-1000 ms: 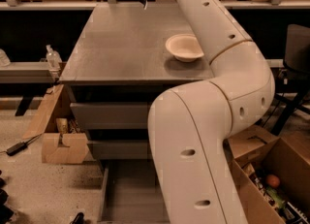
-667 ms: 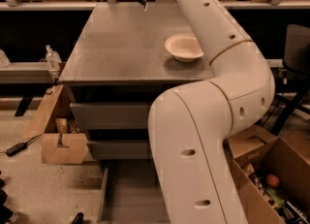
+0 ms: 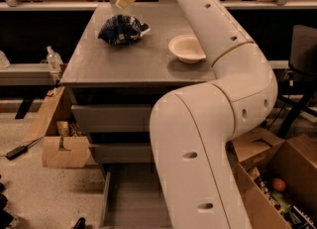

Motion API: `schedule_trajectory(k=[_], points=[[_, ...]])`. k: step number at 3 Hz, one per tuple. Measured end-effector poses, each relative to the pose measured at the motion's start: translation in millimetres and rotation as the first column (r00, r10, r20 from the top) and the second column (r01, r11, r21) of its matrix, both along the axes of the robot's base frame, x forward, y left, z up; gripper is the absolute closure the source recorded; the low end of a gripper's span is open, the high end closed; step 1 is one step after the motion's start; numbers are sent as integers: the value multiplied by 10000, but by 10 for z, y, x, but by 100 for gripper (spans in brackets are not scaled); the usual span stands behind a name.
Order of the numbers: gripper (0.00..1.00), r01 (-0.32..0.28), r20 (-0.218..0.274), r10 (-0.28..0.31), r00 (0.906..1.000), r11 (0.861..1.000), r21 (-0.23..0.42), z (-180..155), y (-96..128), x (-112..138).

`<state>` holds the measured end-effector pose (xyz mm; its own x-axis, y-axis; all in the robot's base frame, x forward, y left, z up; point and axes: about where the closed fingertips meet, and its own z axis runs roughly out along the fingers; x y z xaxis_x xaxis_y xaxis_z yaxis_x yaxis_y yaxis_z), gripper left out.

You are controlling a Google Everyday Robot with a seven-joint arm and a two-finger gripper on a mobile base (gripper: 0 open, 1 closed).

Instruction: Pick blue chip bag from bottom drawer and place on counter

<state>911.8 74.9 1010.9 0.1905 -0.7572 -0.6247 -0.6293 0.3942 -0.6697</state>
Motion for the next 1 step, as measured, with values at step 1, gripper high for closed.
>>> schedule_trajectory(k=[1], points=[[0, -2, -4, 2, 10000, 10000, -1, -3, 2, 1]])
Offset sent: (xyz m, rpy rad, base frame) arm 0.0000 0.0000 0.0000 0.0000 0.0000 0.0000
